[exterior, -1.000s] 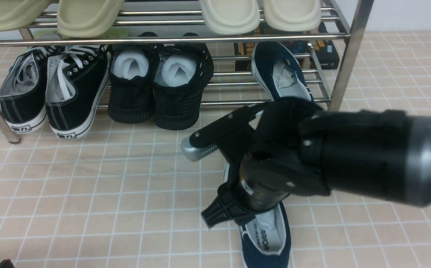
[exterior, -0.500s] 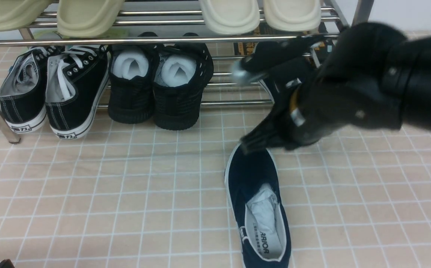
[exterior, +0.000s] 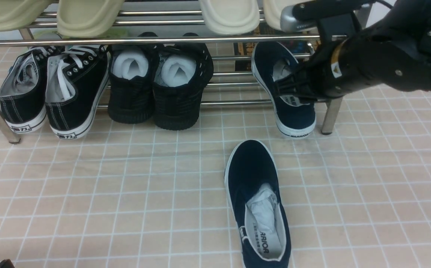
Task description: Take the shoes off the shelf from the light coffee tablecloth by hand.
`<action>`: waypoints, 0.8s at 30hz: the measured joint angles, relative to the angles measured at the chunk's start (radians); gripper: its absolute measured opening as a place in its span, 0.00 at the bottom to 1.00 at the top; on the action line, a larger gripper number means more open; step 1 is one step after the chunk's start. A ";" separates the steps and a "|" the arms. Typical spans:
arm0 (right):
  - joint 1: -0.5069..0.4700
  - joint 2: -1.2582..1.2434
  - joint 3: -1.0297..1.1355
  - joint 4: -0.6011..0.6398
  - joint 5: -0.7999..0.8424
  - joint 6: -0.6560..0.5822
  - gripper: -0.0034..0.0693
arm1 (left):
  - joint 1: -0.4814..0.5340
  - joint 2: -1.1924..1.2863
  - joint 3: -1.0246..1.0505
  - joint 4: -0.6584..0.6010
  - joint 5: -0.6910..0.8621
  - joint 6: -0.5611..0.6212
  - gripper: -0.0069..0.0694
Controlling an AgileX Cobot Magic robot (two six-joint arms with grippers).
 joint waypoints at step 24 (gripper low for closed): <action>-0.002 0.278 0.000 -0.245 -0.216 0.081 0.51 | 0.000 0.000 0.000 0.000 0.000 0.000 0.41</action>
